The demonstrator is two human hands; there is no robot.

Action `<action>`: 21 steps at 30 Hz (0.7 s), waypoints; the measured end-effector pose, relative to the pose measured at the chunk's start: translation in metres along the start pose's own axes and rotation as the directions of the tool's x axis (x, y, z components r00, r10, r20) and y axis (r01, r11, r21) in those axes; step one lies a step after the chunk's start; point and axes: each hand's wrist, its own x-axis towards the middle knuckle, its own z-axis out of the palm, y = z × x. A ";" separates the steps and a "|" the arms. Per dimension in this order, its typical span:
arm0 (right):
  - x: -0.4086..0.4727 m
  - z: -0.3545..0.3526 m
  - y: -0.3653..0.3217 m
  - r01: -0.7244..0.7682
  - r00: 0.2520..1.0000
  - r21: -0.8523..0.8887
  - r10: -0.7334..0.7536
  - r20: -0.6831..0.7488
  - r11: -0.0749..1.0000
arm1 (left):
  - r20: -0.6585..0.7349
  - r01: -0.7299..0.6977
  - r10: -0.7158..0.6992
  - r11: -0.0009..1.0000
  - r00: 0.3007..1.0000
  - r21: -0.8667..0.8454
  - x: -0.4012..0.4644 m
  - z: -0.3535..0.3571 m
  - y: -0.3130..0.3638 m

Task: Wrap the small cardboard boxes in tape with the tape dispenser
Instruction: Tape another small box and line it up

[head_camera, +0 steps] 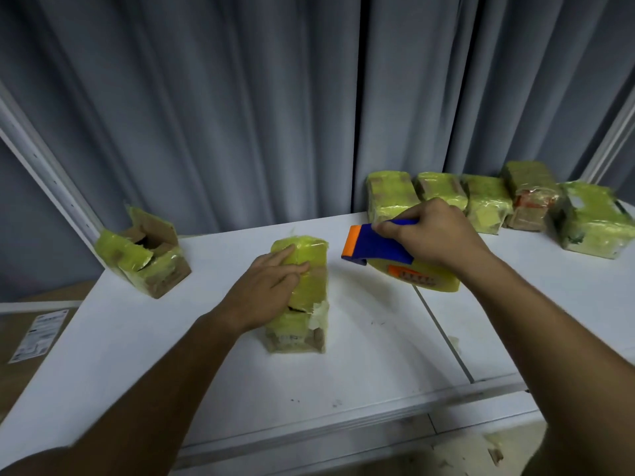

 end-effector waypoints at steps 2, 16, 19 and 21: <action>0.001 -0.008 -0.001 -0.039 0.999 0.107 0.040 -0.003 0.994 | 0.037 -0.009 0.007 0.999 0.999 0.048 -0.005 0.000 0.004; -0.011 -0.025 -0.030 -0.152 0.979 0.402 0.080 0.190 0.903 | 0.127 -0.165 0.138 0.957 0.982 0.237 -0.023 0.006 0.012; -0.011 -0.028 -0.036 -0.166 0.971 0.373 0.085 0.222 0.913 | 0.094 -0.201 0.183 0.948 0.979 0.245 -0.028 0.007 0.013; -0.011 -0.031 -0.040 -0.170 0.968 0.343 0.092 0.232 0.924 | 0.069 -0.213 0.203 0.954 0.977 0.210 -0.031 0.008 0.012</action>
